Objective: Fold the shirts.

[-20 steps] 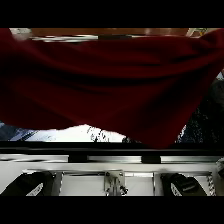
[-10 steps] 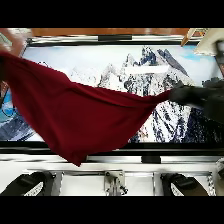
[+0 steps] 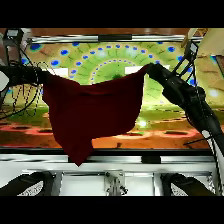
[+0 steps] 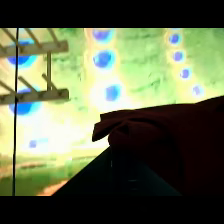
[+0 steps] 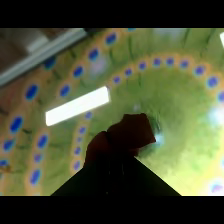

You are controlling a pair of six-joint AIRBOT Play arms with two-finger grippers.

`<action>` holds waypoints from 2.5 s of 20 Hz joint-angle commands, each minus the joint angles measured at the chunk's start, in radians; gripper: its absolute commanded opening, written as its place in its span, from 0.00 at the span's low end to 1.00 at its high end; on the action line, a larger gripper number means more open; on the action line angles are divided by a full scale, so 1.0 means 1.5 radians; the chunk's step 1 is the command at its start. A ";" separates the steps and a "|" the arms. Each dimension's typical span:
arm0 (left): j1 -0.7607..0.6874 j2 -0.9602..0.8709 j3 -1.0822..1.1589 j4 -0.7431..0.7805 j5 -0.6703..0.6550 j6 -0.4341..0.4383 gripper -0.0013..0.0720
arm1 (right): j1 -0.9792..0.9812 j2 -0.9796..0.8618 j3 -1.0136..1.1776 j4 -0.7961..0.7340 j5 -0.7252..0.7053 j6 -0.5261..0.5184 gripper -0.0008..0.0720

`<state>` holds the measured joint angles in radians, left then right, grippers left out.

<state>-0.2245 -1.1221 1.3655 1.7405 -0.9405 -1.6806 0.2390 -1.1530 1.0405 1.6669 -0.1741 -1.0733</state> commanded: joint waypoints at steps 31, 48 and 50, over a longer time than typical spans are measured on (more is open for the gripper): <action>0.349 0.047 -0.545 -0.557 -0.115 0.190 0.88 | -0.208 -0.131 -0.006 0.261 -0.700 -0.432 0.81; 0.345 -0.045 -0.546 -0.588 -0.036 0.237 0.41 | -0.201 -0.153 -0.013 0.293 -0.709 -0.399 0.93; 0.345 -0.044 -0.546 -0.591 -0.041 0.243 0.06 | -0.172 -0.174 -0.025 0.316 -0.689 -0.399 0.93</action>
<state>0.2924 -1.1839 0.5461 0.8673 -0.9943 -1.3266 -0.0532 -1.3853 1.0191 2.1052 -1.2354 -1.6810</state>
